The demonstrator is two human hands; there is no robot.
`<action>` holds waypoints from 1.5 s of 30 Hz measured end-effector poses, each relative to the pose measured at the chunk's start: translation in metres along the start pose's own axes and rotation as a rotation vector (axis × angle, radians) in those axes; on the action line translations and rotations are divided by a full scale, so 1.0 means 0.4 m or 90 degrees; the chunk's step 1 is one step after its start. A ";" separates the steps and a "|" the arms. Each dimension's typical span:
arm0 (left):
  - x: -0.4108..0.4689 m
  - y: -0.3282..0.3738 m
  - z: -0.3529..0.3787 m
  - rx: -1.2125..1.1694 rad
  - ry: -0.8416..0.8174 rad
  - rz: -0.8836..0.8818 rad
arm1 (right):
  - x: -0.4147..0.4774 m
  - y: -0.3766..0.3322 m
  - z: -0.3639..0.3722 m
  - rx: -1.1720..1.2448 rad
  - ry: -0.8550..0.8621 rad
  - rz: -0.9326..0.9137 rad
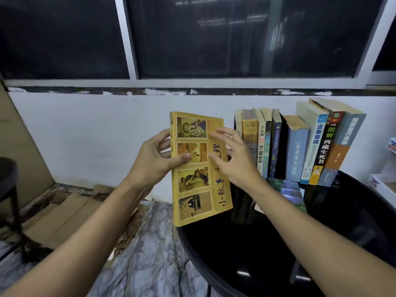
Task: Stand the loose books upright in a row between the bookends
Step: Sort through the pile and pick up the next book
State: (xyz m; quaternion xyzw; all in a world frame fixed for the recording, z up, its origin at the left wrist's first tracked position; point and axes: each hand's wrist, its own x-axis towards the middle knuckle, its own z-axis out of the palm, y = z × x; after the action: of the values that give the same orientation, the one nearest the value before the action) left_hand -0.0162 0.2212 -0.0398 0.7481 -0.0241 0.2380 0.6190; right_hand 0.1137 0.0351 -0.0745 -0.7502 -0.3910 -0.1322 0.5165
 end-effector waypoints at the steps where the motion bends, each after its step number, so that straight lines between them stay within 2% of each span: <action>1: -0.006 0.008 0.011 0.002 -0.005 0.010 | 0.005 -0.009 0.001 -0.005 -0.014 -0.012; 5: -0.026 0.016 0.057 0.050 -0.023 0.042 | 0.002 -0.029 -0.007 -0.032 -0.053 -0.015; 9: -0.040 0.016 0.092 0.088 -0.033 0.064 | -0.023 -0.045 -0.045 0.027 -0.062 0.004; 13: -0.055 0.023 0.133 0.129 -0.093 0.069 | -0.059 -0.075 -0.095 0.072 -0.059 0.005; 21: -0.060 -0.001 0.209 0.097 -0.167 0.051 | -0.127 -0.094 -0.192 0.131 -0.075 0.025; 28: -0.067 -0.014 0.304 0.140 -0.089 0.082 | -0.178 -0.108 -0.254 0.135 -0.067 0.033; 36: -0.060 -0.040 0.393 0.166 0.004 0.076 | -0.174 -0.108 -0.269 0.005 0.008 0.091; 45: -0.061 -0.061 0.416 0.178 -0.001 0.064 | -0.170 -0.133 -0.264 -0.148 0.116 0.079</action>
State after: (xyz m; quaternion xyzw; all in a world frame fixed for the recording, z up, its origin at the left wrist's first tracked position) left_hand 0.0247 0.0646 -0.0915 0.8249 -0.0286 0.2688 0.4964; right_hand 0.0520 -0.0796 -0.0343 -0.8127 -0.2774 -0.2118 0.4666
